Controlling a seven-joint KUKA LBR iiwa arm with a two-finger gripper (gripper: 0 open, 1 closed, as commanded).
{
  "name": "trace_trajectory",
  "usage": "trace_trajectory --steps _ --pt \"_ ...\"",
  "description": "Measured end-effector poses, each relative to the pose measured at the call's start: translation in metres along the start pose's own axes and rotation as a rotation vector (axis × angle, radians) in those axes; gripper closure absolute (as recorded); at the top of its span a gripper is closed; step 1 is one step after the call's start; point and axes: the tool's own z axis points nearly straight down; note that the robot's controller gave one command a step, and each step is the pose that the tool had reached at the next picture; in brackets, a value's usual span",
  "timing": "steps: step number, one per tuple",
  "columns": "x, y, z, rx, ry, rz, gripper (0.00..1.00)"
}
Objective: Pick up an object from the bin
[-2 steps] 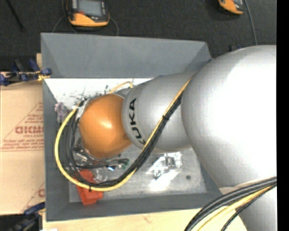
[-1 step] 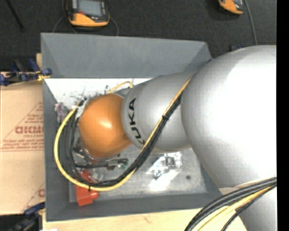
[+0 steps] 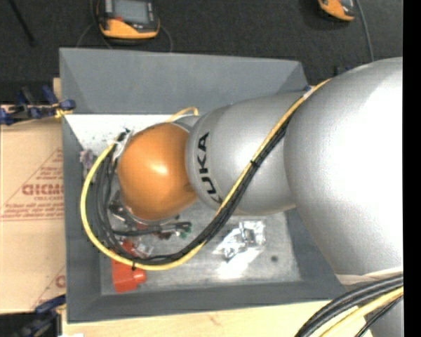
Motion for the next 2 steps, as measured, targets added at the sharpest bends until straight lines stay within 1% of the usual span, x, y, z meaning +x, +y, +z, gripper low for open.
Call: trace_trajectory --steps 1,2 --pt "-0.001 -0.002 -0.017 -0.001 0.001 0.010 1.00" --pt "-0.002 -0.004 -0.057 0.000 0.000 0.019 1.00"
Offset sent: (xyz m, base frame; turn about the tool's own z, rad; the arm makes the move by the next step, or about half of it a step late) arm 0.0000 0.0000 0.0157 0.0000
